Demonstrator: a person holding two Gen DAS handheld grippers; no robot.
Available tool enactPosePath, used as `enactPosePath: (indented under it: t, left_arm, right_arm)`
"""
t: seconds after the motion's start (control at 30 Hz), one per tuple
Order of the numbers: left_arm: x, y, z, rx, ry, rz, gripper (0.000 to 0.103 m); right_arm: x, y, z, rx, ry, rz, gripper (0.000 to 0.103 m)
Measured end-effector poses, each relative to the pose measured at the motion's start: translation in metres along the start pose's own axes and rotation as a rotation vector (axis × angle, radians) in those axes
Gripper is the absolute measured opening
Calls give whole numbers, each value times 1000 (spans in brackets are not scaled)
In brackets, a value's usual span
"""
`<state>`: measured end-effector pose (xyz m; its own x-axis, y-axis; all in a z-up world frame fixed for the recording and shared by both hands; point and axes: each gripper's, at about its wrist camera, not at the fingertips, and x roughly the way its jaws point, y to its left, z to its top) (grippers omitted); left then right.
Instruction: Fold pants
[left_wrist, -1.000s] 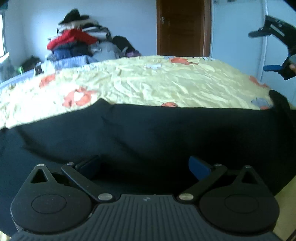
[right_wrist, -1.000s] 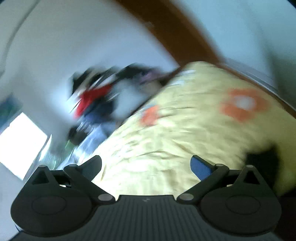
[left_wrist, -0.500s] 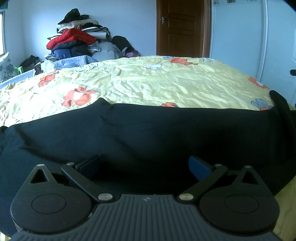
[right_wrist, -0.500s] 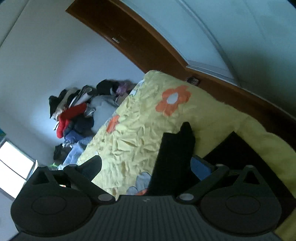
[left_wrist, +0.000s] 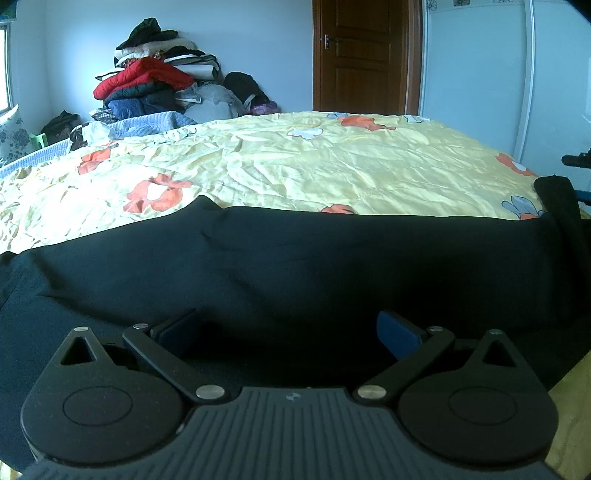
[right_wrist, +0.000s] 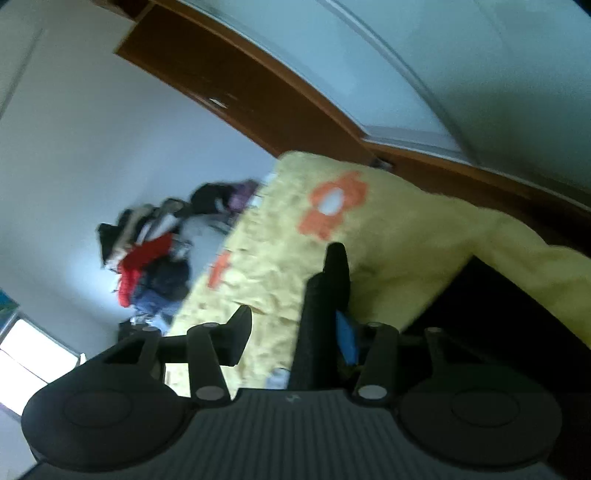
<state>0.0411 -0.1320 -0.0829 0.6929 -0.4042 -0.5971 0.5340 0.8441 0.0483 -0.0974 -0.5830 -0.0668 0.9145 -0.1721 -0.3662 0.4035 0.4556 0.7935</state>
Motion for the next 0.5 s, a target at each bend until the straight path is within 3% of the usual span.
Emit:
enactPosePath:
  t: [0.5]
  left_arm:
    - [-1,1,0,0,-1,0,103]
  right_arm:
    - [-9,2,-13,21,60,74,49]
